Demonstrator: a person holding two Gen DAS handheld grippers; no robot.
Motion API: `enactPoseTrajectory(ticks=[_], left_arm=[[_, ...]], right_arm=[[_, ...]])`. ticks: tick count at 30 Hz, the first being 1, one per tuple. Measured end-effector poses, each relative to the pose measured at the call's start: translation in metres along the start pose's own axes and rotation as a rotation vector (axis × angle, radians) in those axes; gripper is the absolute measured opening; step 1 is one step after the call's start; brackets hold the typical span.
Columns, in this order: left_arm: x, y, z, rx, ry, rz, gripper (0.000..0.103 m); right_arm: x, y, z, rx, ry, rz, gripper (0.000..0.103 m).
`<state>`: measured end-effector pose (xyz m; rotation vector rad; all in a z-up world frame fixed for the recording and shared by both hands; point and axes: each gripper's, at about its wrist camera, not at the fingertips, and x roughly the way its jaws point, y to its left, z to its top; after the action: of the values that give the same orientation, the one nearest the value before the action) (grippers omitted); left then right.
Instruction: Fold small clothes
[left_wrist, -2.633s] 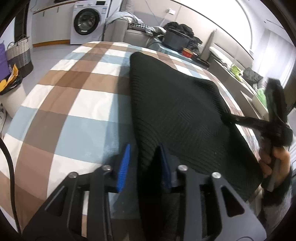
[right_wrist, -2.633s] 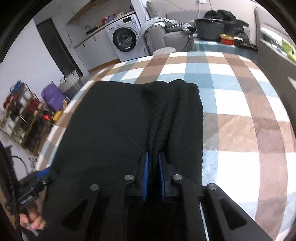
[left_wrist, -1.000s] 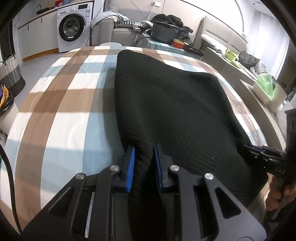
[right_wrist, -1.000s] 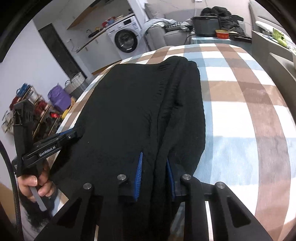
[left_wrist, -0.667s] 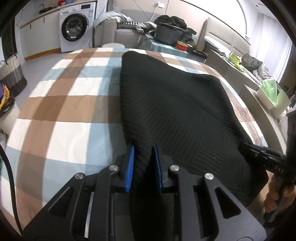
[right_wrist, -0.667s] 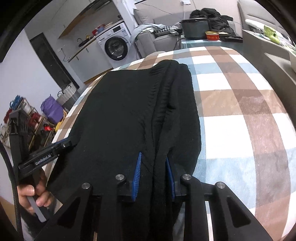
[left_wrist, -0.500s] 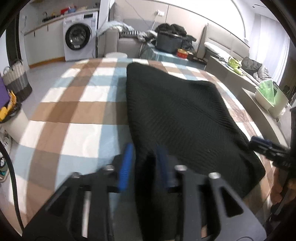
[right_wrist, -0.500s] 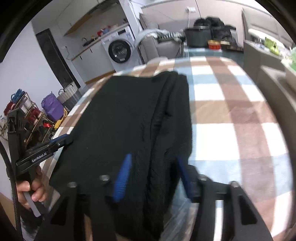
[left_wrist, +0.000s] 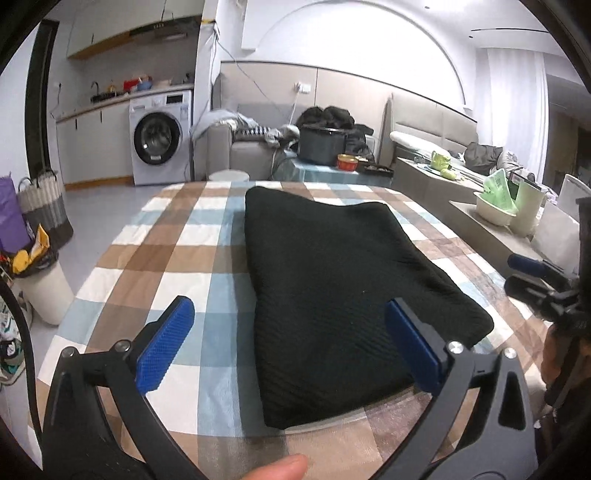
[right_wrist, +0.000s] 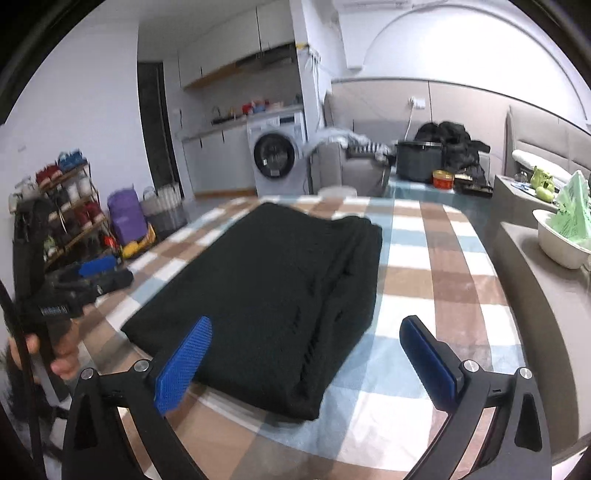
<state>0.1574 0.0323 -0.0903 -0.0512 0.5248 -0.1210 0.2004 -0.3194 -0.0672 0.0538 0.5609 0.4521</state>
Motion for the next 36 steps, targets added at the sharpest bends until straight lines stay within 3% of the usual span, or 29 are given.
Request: enactPoseTrajectory(ticks=[11, 19, 36], left_arm=[[0.004, -0.001, -0.007, 0.004, -0.049, 0.025, 0.102], [0.002, 0.001, -0.008, -0.001, -0.067, 0.031, 0.102], [-0.002, 0.002, -0.009, 0.005, -0.075, 0.023, 0.102]], right_arm=[[-0.004, 0.001, -0.002, 0.018, -0.08, 0.036, 0.103], [-0.006, 0.008, -0.006, -0.035, -0.118, 0.008, 0.103], [-0.008, -0.001, -0.007, -0.004, -0.131, 0.025, 0.103]])
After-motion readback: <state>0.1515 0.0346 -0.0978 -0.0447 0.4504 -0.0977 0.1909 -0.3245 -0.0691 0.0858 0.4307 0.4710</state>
